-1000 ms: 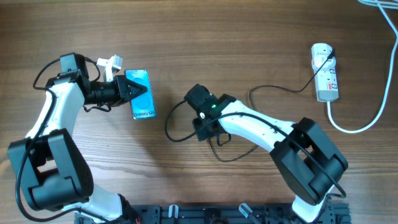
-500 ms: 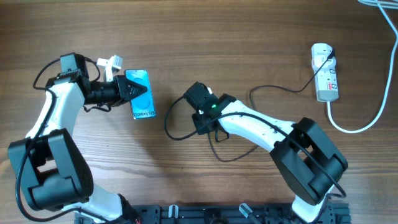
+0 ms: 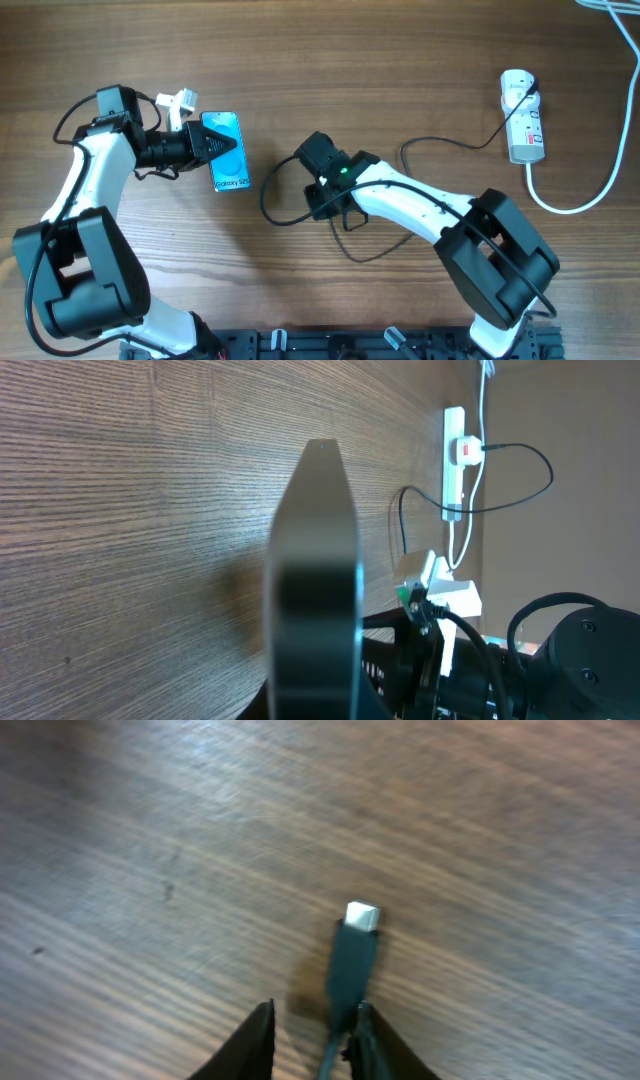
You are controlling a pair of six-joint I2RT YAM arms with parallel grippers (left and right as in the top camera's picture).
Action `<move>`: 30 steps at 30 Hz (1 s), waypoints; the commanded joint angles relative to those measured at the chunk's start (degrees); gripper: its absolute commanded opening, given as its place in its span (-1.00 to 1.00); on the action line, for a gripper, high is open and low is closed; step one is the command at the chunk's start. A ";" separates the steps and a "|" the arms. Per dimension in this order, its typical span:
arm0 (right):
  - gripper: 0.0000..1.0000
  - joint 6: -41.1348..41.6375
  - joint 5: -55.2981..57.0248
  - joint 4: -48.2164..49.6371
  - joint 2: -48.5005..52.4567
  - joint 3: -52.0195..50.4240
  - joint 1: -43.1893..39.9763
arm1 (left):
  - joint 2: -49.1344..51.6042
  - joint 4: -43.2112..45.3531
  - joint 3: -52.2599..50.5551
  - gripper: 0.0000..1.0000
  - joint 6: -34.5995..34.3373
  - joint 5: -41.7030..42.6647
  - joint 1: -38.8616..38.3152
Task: Plug charger to phone and switch on socket
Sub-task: 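Lift the plug with the right gripper and carry it toward the phone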
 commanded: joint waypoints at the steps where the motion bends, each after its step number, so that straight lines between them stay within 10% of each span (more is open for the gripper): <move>1: -0.37 0.57 -2.95 -0.28 1.46 -0.26 0.09 | -0.98 0.13 -0.04 -0.92 1.14 2.16 0.07; 8: 0.32 0.39 4.28 -0.07 1.46 -0.26 0.09 | -0.98 0.07 -0.04 -0.92 1.11 2.19 0.07; 11: 1.00 0.63 4.22 0.07 1.46 -0.26 0.09 | -0.98 -0.31 -0.04 -0.92 1.11 2.19 0.07; 14: 1.00 0.59 3.98 0.74 1.46 -0.26 0.09 | -0.98 -0.33 -0.04 -0.92 1.11 2.21 0.07; 16: 0.96 0.61 3.82 1.07 1.46 -0.26 0.09 | -0.98 -0.33 -0.04 -0.92 1.11 2.21 0.07; 20: -0.04 2.01 3.85 1.03 1.46 -0.26 0.09 | -0.98 -0.33 -0.04 -0.92 1.11 2.21 0.07; 30: -0.38 6.62 3.80 0.35 5.09 -0.33 0.09 | -0.98 -0.33 -0.04 -0.92 1.14 2.21 0.07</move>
